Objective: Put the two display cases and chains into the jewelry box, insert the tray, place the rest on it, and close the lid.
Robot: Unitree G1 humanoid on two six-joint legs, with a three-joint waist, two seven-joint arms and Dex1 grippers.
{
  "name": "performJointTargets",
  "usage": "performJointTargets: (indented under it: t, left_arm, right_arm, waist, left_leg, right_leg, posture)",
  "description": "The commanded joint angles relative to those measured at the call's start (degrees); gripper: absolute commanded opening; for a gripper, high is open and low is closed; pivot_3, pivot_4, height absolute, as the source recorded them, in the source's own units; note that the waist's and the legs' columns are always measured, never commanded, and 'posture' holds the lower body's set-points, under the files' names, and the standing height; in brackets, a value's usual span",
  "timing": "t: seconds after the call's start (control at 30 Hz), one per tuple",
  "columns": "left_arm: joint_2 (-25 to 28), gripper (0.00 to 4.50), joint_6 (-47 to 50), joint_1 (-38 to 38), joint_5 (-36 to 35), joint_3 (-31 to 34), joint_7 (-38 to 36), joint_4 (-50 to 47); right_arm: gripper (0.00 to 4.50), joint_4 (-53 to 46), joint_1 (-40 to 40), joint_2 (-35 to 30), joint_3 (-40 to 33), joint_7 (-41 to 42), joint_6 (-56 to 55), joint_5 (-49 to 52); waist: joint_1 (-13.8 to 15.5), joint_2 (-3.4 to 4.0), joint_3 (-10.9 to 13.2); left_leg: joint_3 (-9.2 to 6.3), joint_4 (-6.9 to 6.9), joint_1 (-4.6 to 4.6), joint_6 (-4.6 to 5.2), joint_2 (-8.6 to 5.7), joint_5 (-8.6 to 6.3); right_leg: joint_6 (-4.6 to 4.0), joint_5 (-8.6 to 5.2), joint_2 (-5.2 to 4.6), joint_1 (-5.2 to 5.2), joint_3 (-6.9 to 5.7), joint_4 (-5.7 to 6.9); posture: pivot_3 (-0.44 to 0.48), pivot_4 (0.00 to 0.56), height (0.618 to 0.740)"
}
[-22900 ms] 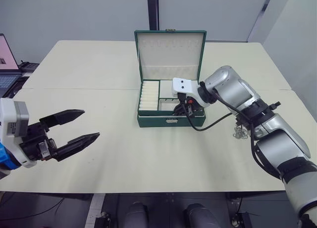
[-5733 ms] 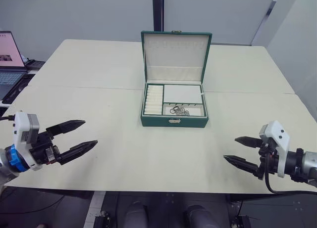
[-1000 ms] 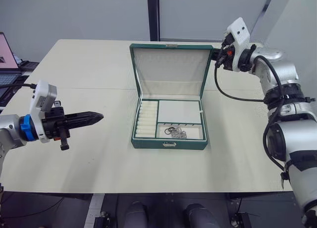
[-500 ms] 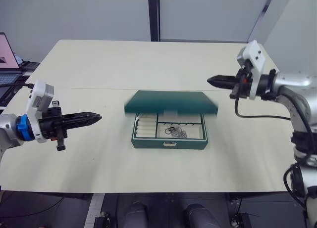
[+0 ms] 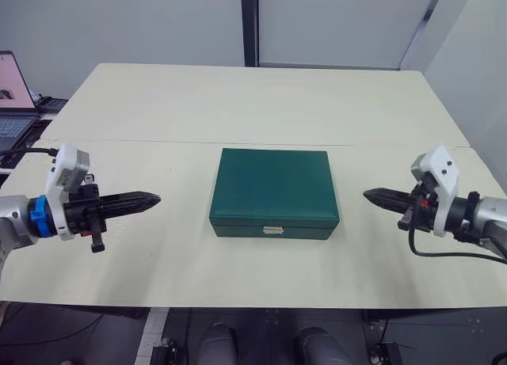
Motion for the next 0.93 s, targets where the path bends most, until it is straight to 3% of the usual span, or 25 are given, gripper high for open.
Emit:
performJointTargets:
  t: [0.03,0.57,0.63,0.77,0.93]
  left_arm:
    - [-0.02,0.00,-3.18,2.63,2.34,1.93,0.49,-0.96]
    - [-1.87,0.00,-6.03,2.78,2.27,2.05,3.79,-2.16]
    - [-1.60,0.00,-5.22,2.57,3.67,0.92,5.81,-2.24]
    - [-3.20,0.00,-2.51,1.08,8.63,-0.78,17.55,-4.70]
    - [-4.72,0.00,-9.29,2.49,10.34,0.44,16.22,-6.33]
  right_arm:
    - [0.02,-3.92,4.08,0.28,-4.59,-1.12,-1.55,2.21]
    - [0.02,-2.23,7.78,-1.49,-4.02,-4.66,-5.09,4.98]
    - [0.02,-1.87,7.73,-1.84,-3.86,-4.81,-5.11,5.30]
    - [0.02,-1.02,7.97,-2.21,-3.67,-5.17,-5.62,5.59]
    - [0.02,-0.19,7.91,-2.69,-3.02,-5.38,-6.32,5.81]
  waist:
    - [0.01,0.00,0.00]
    - [0.01,-0.04,-0.02]
    - [0.04,-0.04,-0.03]
    - [0.20,-0.06,-0.03]
    - [0.26,-0.07,-0.04]
  left_leg:
    - [0.01,0.00,-0.01,0.00,0.00,0.00]
    - [-0.01,0.01,0.00,0.00,-0.01,0.00]
    - [-0.02,0.01,0.00,0.00,-0.01,0.00]
    - [-0.02,0.02,0.00,0.01,-0.02,0.00]
    - [-0.01,0.03,-0.01,0.00,-0.02,0.00]
  right_leg:
    - [0.00,0.00,-0.01,-0.01,0.01,-0.01]
    - [0.00,0.00,-0.01,0.01,0.01,0.01]
    - [0.00,0.00,0.00,0.01,0.00,0.01]
    - [0.00,0.00,-0.01,0.02,0.01,0.01]
    - [0.00,0.00,-0.01,0.02,0.01,0.01]
  posture:
    - [0.000,0.150,0.740]
    - [0.000,0.150,0.740]
    - [0.000,0.150,0.740]
    - [0.000,0.150,0.740]
    - [0.000,0.150,0.740]
